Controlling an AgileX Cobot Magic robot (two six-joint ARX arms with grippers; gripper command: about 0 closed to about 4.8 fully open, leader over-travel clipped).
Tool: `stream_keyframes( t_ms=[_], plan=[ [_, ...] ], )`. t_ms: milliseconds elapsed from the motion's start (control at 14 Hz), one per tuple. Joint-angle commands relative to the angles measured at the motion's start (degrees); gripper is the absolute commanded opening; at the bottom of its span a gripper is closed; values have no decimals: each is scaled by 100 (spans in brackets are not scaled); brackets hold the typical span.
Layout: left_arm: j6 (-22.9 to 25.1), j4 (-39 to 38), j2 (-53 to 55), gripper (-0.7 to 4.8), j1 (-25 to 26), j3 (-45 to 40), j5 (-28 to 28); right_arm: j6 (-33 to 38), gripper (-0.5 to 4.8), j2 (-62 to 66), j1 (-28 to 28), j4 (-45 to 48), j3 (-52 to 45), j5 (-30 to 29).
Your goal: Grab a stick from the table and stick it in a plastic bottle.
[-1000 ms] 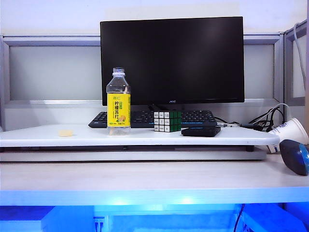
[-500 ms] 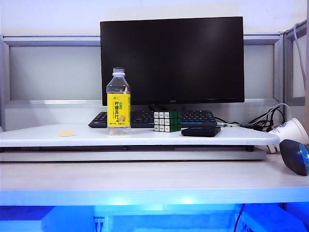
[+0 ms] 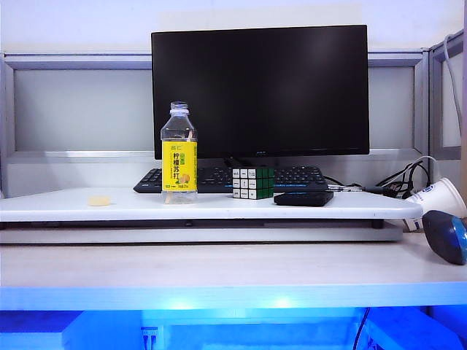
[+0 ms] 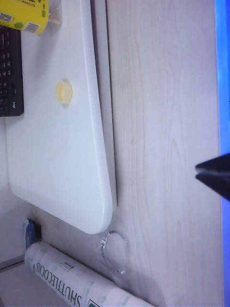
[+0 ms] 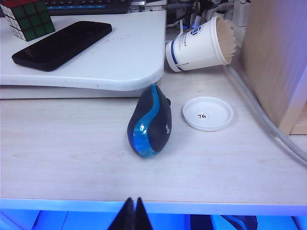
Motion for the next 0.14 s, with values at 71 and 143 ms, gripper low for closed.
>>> stream_keyframes(
  t_ms=[71, 143],
  plan=[
    [0, -83, 4, -4, 2, 2, 4, -20, -8, -4, -4, -77, -7, -7],
    [0, -83, 4, -4, 2, 2, 4, -20, -8, -4, -4, -68, -7, -7]
  ],
)
